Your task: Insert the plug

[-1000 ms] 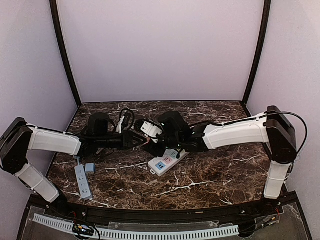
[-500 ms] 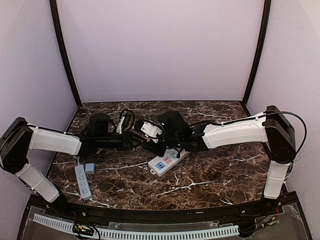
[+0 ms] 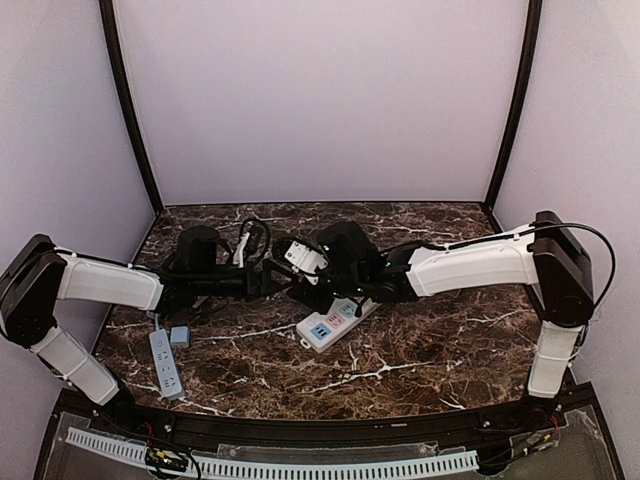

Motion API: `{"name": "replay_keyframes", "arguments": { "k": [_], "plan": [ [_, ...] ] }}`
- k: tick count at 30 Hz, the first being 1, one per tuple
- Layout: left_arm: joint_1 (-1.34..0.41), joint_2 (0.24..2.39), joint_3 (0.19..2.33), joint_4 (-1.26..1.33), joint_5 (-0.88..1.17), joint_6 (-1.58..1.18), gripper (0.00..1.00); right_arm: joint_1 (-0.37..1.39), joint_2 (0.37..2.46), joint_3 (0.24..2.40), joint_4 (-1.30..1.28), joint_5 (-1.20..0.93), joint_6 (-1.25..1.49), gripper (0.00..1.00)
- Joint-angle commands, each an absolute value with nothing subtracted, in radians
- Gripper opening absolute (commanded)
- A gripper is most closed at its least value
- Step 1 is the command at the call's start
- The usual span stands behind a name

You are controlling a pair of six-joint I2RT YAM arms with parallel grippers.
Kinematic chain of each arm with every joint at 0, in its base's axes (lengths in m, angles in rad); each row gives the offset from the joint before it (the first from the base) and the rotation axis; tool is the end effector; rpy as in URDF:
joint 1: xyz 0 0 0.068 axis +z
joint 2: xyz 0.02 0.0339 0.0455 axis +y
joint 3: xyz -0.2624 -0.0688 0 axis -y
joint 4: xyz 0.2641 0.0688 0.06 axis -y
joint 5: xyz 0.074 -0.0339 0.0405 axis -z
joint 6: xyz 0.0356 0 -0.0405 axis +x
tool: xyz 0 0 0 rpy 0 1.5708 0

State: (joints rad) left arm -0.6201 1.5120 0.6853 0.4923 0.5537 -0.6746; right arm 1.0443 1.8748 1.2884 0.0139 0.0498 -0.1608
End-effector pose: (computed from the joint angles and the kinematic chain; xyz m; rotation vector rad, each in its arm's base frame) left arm 0.2545 -0.2047 0.1876 0.3618 2.0808 -1.3571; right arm 0.2246 0.3828 0.2083 -1.2101 1.8113 0.4586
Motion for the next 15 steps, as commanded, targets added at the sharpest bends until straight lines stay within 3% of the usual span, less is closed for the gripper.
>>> {"name": "replay_keyframes", "arguments": {
  "k": [1,10,15],
  "plan": [
    [-0.622,1.471,0.681,0.469,0.515,-0.613,0.99,1.031,1.811,1.273,-0.03,0.122,-0.05,0.0],
    [-0.622,1.383,0.666,0.374,0.261,-0.492,0.99,1.024,1.727,1.289,-0.229,0.223,0.1,0.0],
    [-0.623,1.371,0.603,0.453,0.125,-0.475,0.99,1.025,1.708,1.305,-0.348,0.24,0.151,0.0]
  ]
}}
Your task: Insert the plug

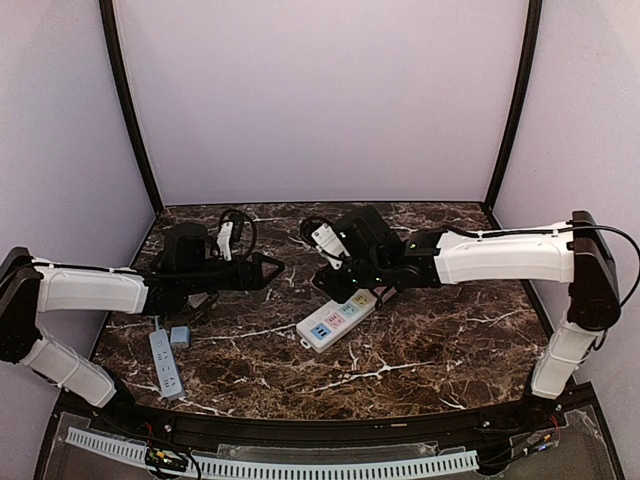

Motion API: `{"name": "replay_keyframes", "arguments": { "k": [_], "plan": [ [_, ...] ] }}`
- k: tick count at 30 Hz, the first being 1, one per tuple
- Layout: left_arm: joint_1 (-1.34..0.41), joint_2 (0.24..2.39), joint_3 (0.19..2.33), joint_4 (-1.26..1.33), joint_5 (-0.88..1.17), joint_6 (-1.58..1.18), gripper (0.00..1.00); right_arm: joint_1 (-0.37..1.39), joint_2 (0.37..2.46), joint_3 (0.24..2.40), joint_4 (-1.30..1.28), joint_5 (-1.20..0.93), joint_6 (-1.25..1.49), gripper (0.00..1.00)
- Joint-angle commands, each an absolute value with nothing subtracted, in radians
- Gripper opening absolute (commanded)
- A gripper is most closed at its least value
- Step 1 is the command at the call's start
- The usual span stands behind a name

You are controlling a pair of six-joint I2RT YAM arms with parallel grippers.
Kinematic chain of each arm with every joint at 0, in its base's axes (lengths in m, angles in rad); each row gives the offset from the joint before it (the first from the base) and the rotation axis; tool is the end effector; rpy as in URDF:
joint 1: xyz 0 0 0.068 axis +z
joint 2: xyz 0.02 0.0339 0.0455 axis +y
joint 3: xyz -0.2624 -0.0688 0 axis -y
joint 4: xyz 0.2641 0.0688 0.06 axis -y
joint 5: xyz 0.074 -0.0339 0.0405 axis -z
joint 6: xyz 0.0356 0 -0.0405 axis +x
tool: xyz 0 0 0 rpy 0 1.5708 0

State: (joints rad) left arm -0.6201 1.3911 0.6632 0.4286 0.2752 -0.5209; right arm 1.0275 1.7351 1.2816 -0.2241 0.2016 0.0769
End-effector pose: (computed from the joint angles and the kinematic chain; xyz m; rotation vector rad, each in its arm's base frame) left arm 0.2496 -0.1901 0.2088 0.3008 1.9712 -1.0218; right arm 0.2188 0.3485 0.2423 -0.9352 2.0559 0.3724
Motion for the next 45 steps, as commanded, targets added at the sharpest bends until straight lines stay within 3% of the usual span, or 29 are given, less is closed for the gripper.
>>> {"name": "replay_keyframes", "arguments": {
  "k": [1,18,45],
  "plan": [
    [-0.623,1.378,0.595,0.474,0.097,-0.475,0.99,1.025,1.707,1.306,-0.373,0.235,0.149,0.0],
    [-0.623,1.35,0.508,0.567,-0.072,-0.379,0.98,0.902,1.703,1.289,-0.545,0.073,0.109,0.0],
    [-0.623,1.314,0.465,0.602,-0.055,-0.387,0.96,0.891,1.889,1.398,-0.564,0.037,0.132,0.0]
  ]
}}
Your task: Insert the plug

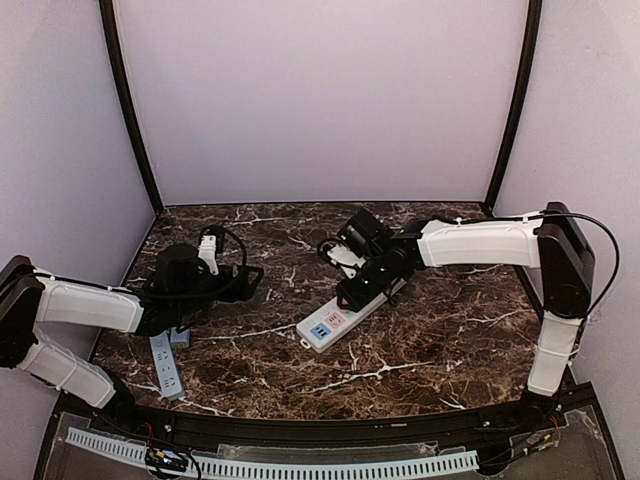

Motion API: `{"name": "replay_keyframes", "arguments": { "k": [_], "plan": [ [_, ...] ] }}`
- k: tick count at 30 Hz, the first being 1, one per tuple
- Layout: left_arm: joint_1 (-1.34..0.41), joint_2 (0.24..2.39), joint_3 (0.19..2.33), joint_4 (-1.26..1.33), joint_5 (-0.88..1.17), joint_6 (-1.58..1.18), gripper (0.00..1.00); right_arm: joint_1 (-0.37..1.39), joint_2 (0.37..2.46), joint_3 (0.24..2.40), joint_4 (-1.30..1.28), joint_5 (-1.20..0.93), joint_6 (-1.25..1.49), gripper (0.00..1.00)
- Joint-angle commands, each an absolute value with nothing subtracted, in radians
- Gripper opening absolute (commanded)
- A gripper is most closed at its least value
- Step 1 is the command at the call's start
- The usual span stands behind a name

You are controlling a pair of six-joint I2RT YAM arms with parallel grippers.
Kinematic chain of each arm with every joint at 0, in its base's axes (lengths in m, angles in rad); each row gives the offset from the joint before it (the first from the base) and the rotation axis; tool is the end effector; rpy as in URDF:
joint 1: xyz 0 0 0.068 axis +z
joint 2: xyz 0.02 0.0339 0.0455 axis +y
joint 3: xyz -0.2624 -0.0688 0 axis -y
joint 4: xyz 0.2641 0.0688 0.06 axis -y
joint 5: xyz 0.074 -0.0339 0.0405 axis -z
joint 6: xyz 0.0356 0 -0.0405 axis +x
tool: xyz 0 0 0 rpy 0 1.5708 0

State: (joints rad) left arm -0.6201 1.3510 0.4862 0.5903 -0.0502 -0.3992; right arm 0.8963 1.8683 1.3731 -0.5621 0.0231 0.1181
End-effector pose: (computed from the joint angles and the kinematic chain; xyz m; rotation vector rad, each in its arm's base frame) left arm 0.2332 -0.1643 0.1778 0.1733 1.8896 -0.6594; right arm 0.2577 0.3210 0.1962 -1.0033 2.4684 0.3129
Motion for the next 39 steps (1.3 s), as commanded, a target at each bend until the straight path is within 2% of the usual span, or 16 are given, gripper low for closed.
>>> {"name": "replay_keyframes", "arguments": {
  "k": [1,19,39],
  "plan": [
    [-0.623,1.313,0.465,0.601,-0.055,-0.387,0.96,0.891,1.891,1.4,-0.564,0.044,0.132,0.0],
    [-0.623,1.314,0.468,0.603,-0.029,-0.399,0.96,0.89,1.917,1.399,-0.608,0.084,0.146,0.0],
    [-0.623,1.317,0.466,0.604,-0.025,-0.4,0.96,0.868,2.074,1.498,-0.733,0.118,0.187,0.0]
  ]
}}
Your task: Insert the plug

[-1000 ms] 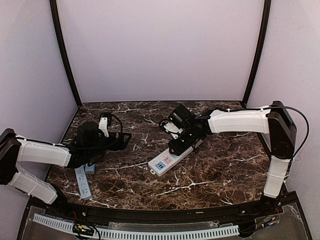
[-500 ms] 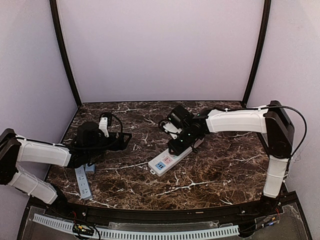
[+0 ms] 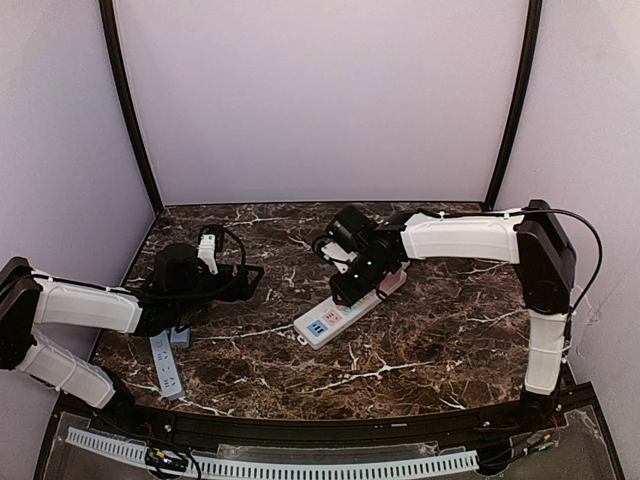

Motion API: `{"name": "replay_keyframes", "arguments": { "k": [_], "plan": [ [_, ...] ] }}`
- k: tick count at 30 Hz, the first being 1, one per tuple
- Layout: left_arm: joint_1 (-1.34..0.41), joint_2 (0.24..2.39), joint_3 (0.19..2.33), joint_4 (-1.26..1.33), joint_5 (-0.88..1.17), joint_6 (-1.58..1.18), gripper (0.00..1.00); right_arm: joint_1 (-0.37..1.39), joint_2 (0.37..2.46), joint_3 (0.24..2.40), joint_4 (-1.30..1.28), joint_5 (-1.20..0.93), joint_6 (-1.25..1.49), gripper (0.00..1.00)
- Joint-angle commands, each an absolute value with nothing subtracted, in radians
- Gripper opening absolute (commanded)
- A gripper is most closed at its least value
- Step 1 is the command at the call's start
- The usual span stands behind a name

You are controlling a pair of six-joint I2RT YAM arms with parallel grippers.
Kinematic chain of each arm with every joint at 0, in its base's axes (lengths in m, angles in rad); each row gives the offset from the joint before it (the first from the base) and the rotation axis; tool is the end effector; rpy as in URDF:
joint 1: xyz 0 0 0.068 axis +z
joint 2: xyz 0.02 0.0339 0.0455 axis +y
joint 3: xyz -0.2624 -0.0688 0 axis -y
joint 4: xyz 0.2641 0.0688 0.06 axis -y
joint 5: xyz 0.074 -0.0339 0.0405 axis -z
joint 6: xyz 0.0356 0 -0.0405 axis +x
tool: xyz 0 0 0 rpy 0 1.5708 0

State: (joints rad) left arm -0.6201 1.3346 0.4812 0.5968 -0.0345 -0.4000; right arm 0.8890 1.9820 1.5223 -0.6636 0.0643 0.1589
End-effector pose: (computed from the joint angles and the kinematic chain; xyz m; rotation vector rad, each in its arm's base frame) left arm 0.2314 -0.1637 0.1812 0.1818 1.8735 -0.6805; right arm 0.2763 0.3368 0.1919 -0.9500 2.5414 0.2333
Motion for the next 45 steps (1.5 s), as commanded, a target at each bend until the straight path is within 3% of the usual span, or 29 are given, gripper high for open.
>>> {"name": "replay_keyframes", "arguments": {
  "k": [1,14,26,30,34,38,45],
  "plan": [
    [-0.623,1.317,0.465,0.604,-0.024,-0.4,0.96,0.868,2.079,1.5,-0.739,0.12,0.194,0.0],
    [-0.623,1.312,0.46,0.614,-0.016,-0.406,0.96,0.871,2.03,1.382,-0.713,0.174,0.283,0.0],
    [-0.623,1.31,0.456,0.611,-0.03,-0.401,0.96,0.874,2.069,1.457,-0.715,0.205,0.265,0.03],
    [-0.623,1.307,0.454,0.609,-0.041,-0.397,0.95,0.884,2.026,1.476,-0.705,0.192,0.253,0.18],
    [-0.623,1.294,0.451,0.591,-0.059,-0.396,0.96,0.899,1.984,1.501,-0.698,0.19,0.237,0.52],
    [-0.622,1.258,0.451,0.528,-0.11,-0.408,0.96,0.931,1.951,1.509,-0.668,0.195,0.205,0.79],
    [-0.623,1.154,0.445,0.364,-0.237,-0.428,0.97,0.972,1.858,1.483,-0.592,0.228,0.19,0.98]
  ]
}}
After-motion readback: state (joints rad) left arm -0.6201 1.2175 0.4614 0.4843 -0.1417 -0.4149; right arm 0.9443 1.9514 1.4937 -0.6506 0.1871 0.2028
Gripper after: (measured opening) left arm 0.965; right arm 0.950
